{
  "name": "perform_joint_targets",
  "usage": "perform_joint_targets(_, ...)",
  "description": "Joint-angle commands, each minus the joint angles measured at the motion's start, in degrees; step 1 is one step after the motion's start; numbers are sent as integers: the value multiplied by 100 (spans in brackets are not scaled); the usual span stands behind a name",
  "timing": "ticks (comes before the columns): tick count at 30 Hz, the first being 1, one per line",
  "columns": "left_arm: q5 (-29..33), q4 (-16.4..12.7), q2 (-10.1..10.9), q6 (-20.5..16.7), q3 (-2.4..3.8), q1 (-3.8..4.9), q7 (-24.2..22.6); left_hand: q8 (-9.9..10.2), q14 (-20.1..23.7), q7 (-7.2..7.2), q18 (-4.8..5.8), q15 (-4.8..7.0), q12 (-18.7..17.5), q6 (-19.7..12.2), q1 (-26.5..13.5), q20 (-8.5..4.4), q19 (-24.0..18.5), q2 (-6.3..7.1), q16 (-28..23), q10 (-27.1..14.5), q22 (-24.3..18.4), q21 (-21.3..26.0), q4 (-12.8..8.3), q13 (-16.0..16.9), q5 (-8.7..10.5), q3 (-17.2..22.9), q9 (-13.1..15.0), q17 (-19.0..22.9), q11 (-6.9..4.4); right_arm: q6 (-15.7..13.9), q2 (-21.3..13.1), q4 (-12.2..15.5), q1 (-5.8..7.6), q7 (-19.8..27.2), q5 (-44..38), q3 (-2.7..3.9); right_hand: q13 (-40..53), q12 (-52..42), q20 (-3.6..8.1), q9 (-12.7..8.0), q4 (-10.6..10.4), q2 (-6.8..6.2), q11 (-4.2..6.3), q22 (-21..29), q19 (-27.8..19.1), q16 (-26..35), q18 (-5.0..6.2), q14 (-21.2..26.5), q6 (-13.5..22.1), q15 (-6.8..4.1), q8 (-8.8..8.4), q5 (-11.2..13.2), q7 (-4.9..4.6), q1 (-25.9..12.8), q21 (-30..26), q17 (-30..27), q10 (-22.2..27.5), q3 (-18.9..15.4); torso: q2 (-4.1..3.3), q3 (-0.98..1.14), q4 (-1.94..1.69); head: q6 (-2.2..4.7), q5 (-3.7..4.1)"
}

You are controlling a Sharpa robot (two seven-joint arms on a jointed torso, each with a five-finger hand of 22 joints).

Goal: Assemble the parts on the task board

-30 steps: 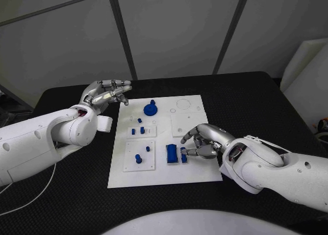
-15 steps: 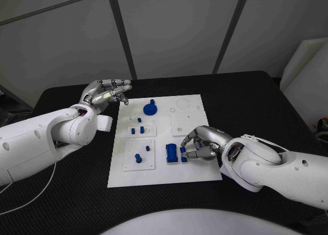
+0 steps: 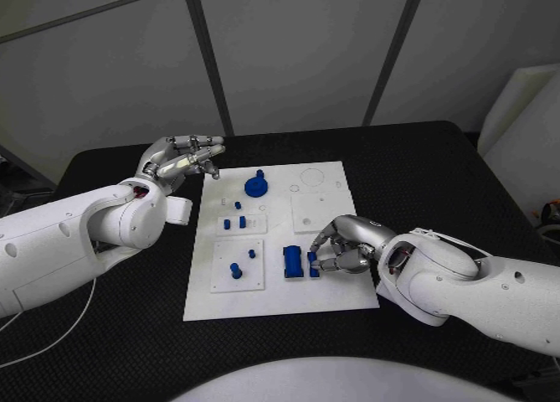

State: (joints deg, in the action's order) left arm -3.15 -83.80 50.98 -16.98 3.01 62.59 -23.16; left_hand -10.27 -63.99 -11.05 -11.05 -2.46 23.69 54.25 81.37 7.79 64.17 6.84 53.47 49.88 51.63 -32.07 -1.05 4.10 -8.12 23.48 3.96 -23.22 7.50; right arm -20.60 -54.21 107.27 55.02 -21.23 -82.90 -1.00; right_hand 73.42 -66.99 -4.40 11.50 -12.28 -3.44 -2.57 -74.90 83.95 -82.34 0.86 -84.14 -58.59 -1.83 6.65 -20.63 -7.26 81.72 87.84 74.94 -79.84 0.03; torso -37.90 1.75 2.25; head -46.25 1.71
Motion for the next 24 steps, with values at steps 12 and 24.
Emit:
perform_joint_targets(12,3,-4,3,40,4,-2,-22,-34,43,-4,58,-2,32,-34,-10,-4,-48,-49,24,-35,7,18,2,-9,23,-20,-10,8,16,-842,22,-37,-14,388,-234,-16,-2,-17,-49,-178,59,-28,-28,-1288,401,15,-5,-350,197,48,-209,71,-77,208,-41,390,24,58,-12,-2,-2,33,-3)
perform_joint_targets(24,3,1,1,43,4,-10,-50,-37,47,-6,58,-2,40,-38,-5,-4,-49,-56,30,-40,9,16,-2,-9,23,-16,-10,15,17,-939,-82,-133,-11,889,534,-13,-278,358,-53,-226,92,-31,-20,-1039,170,233,87,-272,83,44,-184,121,-66,315,-335,105,233,94,17,-2,1,25,-2)
